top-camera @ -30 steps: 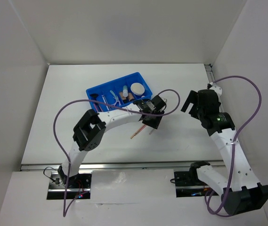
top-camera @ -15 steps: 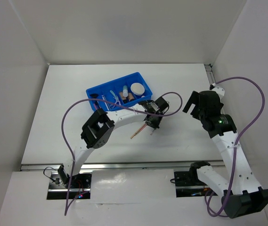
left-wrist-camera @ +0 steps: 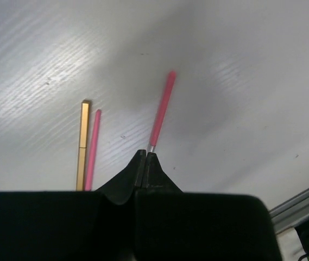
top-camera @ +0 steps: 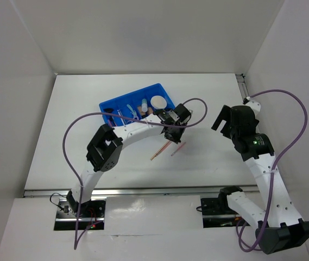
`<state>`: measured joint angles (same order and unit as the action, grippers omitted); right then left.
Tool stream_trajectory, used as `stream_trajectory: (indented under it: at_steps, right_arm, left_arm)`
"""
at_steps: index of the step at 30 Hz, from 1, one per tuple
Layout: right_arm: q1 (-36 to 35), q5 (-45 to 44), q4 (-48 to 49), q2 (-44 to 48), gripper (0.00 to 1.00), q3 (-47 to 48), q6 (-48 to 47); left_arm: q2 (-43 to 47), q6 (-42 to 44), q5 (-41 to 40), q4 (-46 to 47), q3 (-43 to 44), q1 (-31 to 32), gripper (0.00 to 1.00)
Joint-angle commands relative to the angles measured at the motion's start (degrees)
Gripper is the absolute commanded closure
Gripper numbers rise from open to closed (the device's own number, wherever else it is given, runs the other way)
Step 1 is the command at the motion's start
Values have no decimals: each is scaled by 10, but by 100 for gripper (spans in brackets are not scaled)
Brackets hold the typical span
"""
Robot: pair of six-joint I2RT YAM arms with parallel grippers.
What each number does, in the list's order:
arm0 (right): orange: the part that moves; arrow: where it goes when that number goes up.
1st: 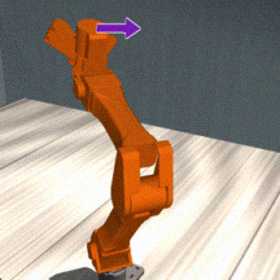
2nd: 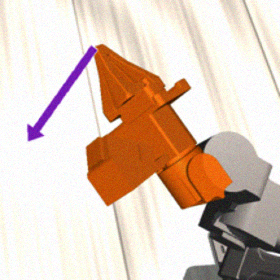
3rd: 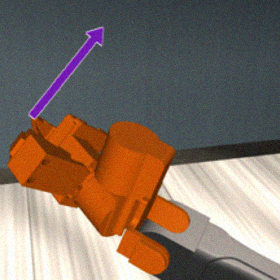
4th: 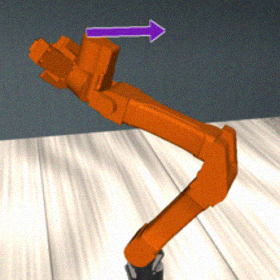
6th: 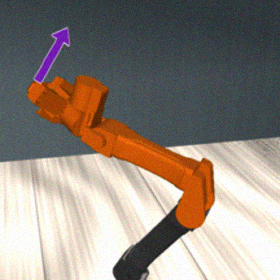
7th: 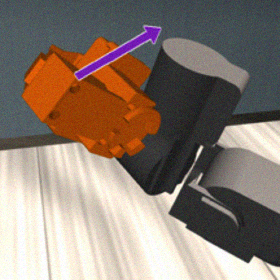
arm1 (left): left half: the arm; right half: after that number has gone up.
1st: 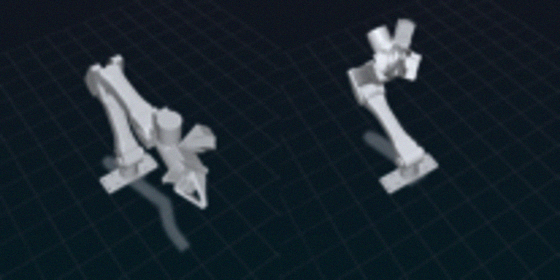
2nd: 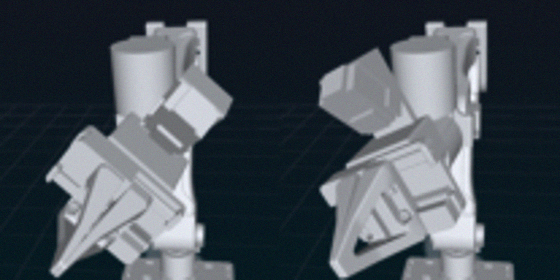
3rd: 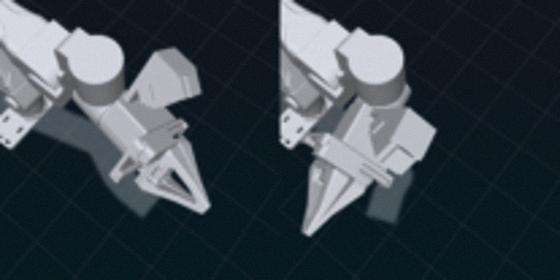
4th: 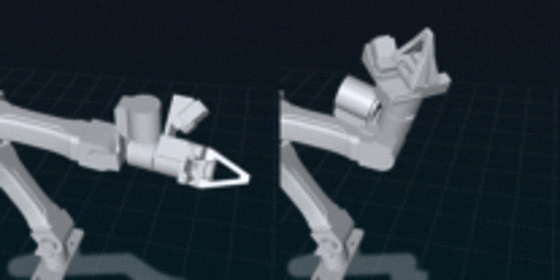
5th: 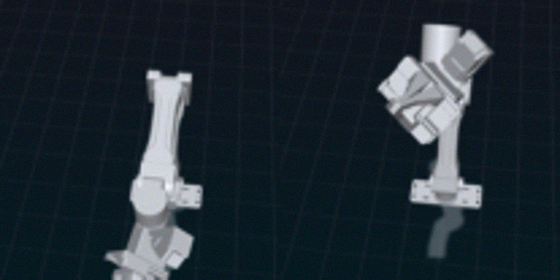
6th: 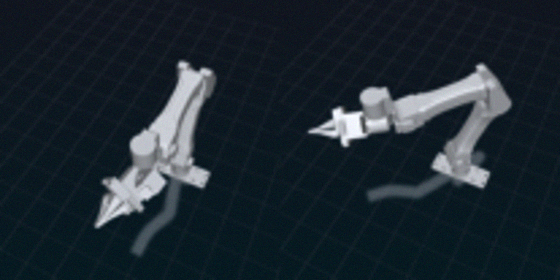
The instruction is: Organize the makeup
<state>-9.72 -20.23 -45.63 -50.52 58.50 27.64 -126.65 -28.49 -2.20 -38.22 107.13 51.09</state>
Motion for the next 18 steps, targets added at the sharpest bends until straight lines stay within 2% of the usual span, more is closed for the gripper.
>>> stream_trajectory:
  at_steps: [1, 4, 5, 9, 11, 12, 18]
  right_arm:
    - [3, -10, -3, 5, 0, 13, 6]
    - [3, -10, -3, 5, 0, 13, 11]
    - [3, -10, -3, 5, 0, 13, 11]
    - [3, -10, -24, 32, 0, 7, 28]
    - [3, -4, -24, 38, 0, 7, 29]
    - [3, -4, -24, 44, 0, 7, 29]
    - [3, -4, -37, 44, 0, 12, 34]
  left_arm:
    - [37, 18, 16, -10, 0, -7, 98]
    - [37, 18, 16, -10, 0, -7, 78]
    - [29, 18, 16, -10, 0, -2, 66]
    - [3, 18, -4, -15, 15, 10, 50]
    - [-9, 18, -4, -15, 20, 16, 49]
    - [-14, 18, -4, -15, 26, 16, 43]
    - [-59, 18, -40, -20, 47, 27, 43]
